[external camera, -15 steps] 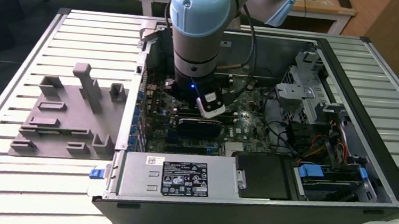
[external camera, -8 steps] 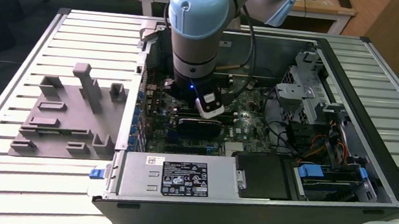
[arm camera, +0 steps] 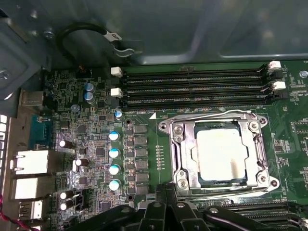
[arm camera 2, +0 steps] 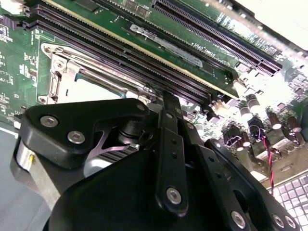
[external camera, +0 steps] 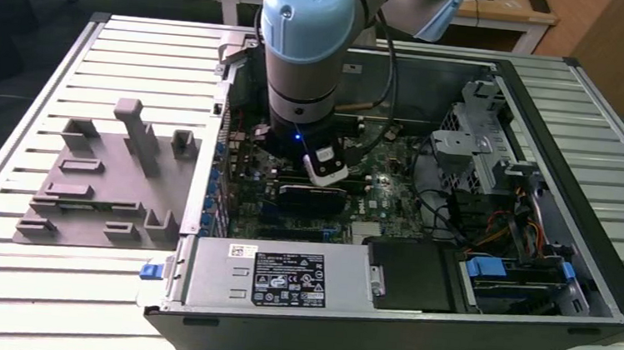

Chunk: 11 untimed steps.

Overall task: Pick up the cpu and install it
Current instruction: 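Install the second cpu locking lever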

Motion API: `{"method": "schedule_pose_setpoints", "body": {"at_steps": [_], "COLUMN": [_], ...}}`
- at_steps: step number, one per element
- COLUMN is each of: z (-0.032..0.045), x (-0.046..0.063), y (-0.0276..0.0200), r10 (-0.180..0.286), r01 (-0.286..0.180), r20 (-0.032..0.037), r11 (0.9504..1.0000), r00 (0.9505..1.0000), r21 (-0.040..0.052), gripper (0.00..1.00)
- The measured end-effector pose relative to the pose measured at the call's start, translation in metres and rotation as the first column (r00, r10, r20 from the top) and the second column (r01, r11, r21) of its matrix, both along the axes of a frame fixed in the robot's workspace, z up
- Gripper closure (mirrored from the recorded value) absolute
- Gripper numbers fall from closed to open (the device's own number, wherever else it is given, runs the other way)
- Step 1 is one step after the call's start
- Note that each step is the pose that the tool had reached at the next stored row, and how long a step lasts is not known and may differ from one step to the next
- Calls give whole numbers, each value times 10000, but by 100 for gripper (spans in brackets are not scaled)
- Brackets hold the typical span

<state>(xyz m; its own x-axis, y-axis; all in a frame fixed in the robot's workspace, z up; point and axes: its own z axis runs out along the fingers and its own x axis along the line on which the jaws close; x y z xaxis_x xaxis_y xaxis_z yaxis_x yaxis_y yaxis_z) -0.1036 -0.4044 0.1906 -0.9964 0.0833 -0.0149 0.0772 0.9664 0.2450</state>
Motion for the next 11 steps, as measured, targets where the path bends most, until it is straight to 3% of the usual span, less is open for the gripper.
{"method": "schedule_pose_setpoints", "body": {"at_steps": [11], "z": [6], "x": [-2], "y": [12], "r10": [0], "r01": [0], "r20": [-1], "r11": [10000], "r00": [10000], "r21": [-50], "gripper": [89]}}
